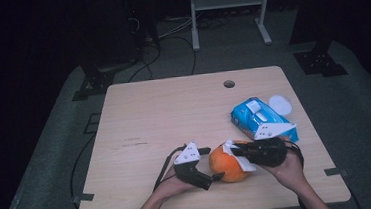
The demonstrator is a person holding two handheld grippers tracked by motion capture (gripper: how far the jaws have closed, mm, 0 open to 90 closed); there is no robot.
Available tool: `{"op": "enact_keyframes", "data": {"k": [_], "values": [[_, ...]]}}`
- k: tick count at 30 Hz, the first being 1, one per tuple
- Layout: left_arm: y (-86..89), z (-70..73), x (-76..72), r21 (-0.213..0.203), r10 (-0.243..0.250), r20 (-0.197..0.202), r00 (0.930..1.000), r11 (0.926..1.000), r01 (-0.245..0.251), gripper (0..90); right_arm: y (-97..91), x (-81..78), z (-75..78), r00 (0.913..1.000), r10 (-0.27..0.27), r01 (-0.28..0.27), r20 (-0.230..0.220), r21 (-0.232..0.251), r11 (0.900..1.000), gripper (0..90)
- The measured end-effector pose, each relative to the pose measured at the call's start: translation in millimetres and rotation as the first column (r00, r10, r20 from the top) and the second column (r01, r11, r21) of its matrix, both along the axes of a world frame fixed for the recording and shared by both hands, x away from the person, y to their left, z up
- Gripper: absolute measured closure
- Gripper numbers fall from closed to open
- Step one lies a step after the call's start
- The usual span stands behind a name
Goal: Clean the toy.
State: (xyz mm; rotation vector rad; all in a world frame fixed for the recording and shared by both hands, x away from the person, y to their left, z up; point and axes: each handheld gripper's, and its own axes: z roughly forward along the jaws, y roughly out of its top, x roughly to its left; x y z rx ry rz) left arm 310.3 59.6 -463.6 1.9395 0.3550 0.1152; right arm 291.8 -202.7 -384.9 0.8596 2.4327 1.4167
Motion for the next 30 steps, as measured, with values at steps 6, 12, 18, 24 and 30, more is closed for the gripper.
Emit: {"op": "enact_keyframes", "data": {"k": [6,12,18,24,30], "values": [[-5.2,9.6,-9.3,0.001,0.016,0.049,0.9987,0.9999,-0.016,24.5,2.4,-0.9,1.7,0.9999,-0.01,0.01,0.012,0.011,0.9999,79.5],[8.3,58.0,-19.2,-0.077,0.024,0.062,0.9978,0.9968,-0.02,28.9,-6.7,-3.2,16.2,0.9991,-0.038,0.034,0.02,0.152,0.9878,79.5],[1.9,39.4,-15.4,-0.009,0.06,-0.003,0.9982,0.9982,-0.06,26.9,2.2,9.7,-13.3,0.9959,-0.049,0.059,-0.076,0.134,0.9893,79.9],[-3.1,38.5,-14.6,-0.019,0.117,0.004,0.9931,0.993,-0.117,26.6,11.9,-2.4,3.1,0.9997,-0.019,0.021,-0.018,0.135,0.9906,80.3],[-1.6,37.8,-13.7,-0.038,0.101,-0.002,0.9949,0.9941,-0.101,22.7,22.3,-9.4,5.0,0.9991,0.01,-0.013,0.04,0.07,0.9975,79.8]]}}
